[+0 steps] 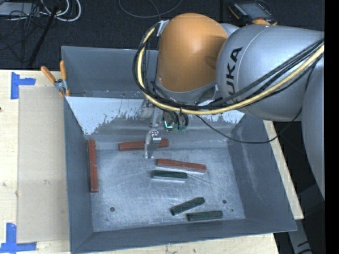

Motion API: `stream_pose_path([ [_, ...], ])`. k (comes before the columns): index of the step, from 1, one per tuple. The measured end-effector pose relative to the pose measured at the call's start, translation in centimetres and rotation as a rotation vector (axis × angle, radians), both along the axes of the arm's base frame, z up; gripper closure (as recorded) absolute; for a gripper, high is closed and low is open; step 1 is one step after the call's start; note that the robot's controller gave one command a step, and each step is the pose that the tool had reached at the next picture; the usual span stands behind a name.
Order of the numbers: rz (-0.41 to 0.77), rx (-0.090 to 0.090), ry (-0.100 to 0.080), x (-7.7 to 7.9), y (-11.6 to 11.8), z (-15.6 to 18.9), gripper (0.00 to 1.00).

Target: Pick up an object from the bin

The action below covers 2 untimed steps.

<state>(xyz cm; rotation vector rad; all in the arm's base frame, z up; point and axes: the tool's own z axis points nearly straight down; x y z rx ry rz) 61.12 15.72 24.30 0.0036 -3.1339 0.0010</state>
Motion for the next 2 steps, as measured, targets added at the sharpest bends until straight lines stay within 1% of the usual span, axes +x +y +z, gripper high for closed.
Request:
stream_pose_path([
  [1, -0.003, 0.001, -0.008, 0.2, -0.1, 0.5, 0.0],
  [2, 0.081, 0.002, -0.011, -0.7, -3.0, -4.2, 0.0],
])
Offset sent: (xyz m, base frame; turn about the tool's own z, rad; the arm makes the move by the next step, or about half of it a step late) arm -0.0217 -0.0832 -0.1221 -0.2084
